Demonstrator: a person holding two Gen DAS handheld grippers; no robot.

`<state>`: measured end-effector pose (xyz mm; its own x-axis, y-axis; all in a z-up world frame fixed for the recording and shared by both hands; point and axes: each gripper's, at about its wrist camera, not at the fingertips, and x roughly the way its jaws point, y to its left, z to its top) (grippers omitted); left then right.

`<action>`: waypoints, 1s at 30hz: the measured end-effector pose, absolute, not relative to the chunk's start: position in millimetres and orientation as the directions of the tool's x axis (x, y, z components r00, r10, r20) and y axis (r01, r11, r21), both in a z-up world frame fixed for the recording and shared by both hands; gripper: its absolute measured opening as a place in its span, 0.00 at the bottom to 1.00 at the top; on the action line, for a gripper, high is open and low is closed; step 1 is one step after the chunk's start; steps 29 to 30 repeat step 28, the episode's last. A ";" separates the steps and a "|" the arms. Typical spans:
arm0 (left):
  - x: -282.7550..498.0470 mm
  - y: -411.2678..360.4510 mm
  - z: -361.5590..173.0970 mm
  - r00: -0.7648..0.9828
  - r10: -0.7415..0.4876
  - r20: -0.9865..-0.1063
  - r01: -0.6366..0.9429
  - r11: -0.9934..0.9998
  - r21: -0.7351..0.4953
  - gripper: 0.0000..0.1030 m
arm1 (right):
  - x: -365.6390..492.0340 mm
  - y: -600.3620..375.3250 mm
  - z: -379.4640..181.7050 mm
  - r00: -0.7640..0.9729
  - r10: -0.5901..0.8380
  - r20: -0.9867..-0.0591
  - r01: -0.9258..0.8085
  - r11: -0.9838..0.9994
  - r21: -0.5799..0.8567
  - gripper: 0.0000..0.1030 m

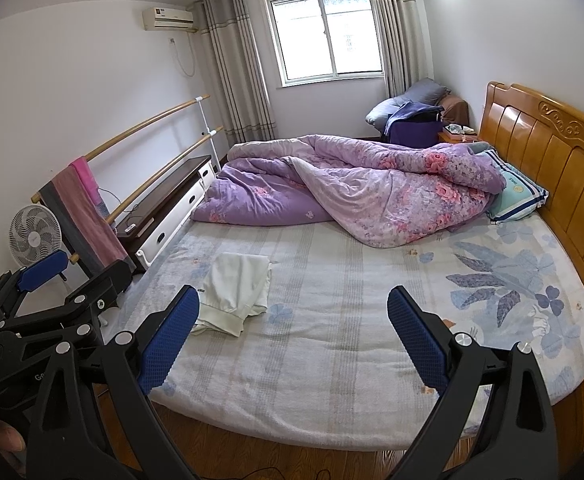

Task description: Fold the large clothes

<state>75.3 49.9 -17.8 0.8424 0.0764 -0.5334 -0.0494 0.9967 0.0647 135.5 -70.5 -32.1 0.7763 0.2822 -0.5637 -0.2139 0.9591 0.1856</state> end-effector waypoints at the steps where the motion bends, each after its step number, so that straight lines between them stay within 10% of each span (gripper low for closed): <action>1: 75.6 49.5 -17.8 0.842 0.076 -0.535 -0.048 0.997 0.065 0.91 | 135.5 -70.4 -31.8 0.777 0.280 -0.564 -0.213 0.960 0.184 0.89; 30: 72.9 111.4 -30.2 0.785 0.110 -0.610 -0.083 0.994 0.073 0.91 | 175.7 -78.2 -44.9 0.713 0.344 -0.611 -0.255 0.939 0.231 0.89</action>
